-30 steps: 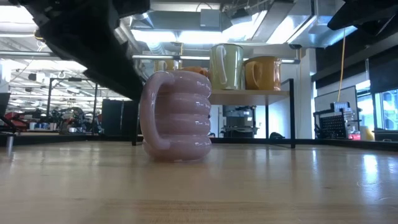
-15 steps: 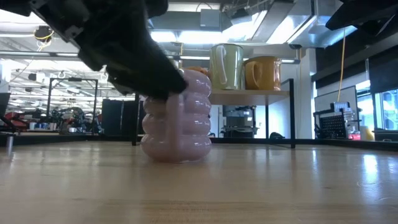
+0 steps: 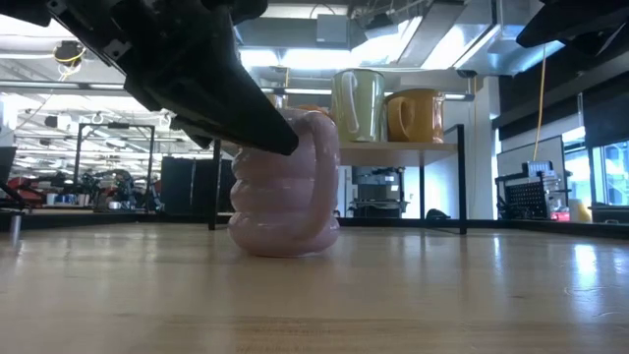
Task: Place coffee mugs
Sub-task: Put the purple mug on the shelf
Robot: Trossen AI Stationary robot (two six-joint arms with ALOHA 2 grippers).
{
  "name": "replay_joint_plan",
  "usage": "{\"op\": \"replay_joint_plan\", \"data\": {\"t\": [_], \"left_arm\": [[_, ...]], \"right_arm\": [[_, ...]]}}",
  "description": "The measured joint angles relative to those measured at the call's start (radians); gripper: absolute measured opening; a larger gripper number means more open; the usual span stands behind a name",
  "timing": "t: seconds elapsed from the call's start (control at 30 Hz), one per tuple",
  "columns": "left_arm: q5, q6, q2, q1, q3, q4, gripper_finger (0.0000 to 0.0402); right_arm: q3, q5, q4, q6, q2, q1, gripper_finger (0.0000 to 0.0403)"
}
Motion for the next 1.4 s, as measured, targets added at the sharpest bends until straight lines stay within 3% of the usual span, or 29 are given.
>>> {"op": "replay_joint_plan", "data": {"t": [0.3,0.6,0.87,1.13,1.4], "left_arm": [[0.033,0.083,-0.059,0.000,0.058,-0.024,0.0001],[0.033,0.162,-0.231,0.036,0.122,-0.245,0.0000],[0.062,0.101,-0.258,0.059,0.125,-0.286,0.0007],[0.036,-0.056,-0.225,0.031,0.124,-0.348,0.0092],[0.010,-0.156,-0.079,0.001,0.124,-0.230,0.0182]], "right_arm": [[0.000,0.001,-0.003,0.000,0.000,0.000,0.0160],[0.000,0.025,-0.002,-0.001,0.000,0.000,0.0160],[0.000,0.027,-0.001,0.000,0.000,0.000,0.0160],[0.000,0.028,0.000,0.005,0.000,0.000,0.0160],[0.000,0.027,-0.008,0.004,0.000,0.000,0.0160]]}}
